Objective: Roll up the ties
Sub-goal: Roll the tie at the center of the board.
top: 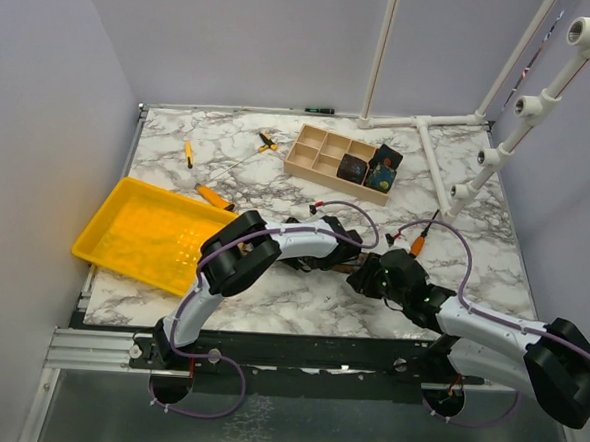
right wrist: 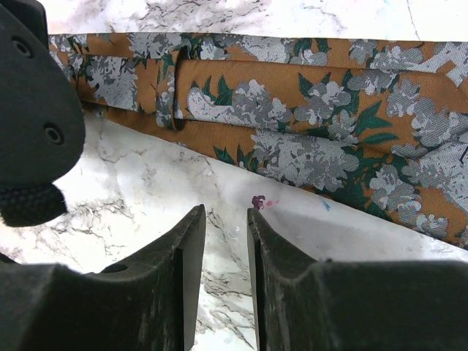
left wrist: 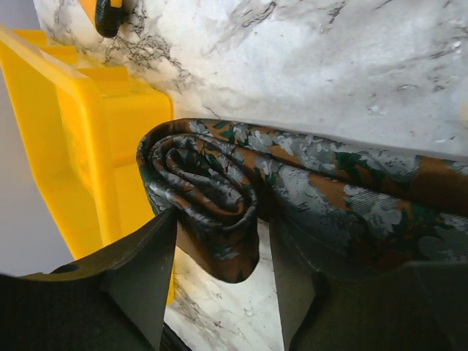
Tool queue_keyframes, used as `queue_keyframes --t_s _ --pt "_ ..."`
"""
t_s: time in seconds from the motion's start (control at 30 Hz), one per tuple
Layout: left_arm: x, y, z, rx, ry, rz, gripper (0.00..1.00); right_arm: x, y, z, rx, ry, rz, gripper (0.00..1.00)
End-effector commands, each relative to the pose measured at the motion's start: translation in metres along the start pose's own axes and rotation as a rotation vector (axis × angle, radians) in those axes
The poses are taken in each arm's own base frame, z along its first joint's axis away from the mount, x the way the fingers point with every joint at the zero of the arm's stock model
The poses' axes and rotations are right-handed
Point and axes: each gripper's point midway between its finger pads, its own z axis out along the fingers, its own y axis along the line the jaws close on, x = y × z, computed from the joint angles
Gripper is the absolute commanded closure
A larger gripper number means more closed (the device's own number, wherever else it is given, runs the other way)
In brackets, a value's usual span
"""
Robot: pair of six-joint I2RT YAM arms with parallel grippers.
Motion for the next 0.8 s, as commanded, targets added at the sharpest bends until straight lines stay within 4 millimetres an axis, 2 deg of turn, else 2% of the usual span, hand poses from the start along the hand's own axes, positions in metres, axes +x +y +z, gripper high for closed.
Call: queue_keyframes --t_s 0.0,0.17,0.37,0.5,0.6,0.67,0.77 --pt "-0.005 -0.006 -0.013 0.104 -0.009 -0.046 0.39 0.005 -0.008 -0.003 0.029 0.01 0.013 0.66" --pt "-0.013 0.0 -0.025 0.166 -0.032 -0.078 0.22 -0.001 -0.006 -0.008 0.026 -0.003 0.008 0.66" --pt "-0.025 0.006 -0.045 0.27 -0.06 -0.115 0.15 -0.006 0.005 -0.012 -0.004 0.007 -0.016 0.63" --pt "-0.033 0.018 -0.059 0.358 -0.082 -0.161 0.12 -0.007 0.027 -0.013 -0.088 0.047 -0.043 0.56" --pt "-0.037 0.027 -0.07 0.47 -0.089 -0.21 0.11 -0.007 0.057 -0.015 -0.222 0.084 -0.074 0.53" --pt "-0.039 0.036 -0.073 0.549 -0.094 -0.265 0.12 -0.009 0.076 -0.015 -0.3 0.102 -0.078 0.53" --pt "-0.04 0.057 -0.066 0.66 -0.105 -0.383 0.14 -0.008 0.093 -0.005 -0.326 0.138 -0.093 0.55"
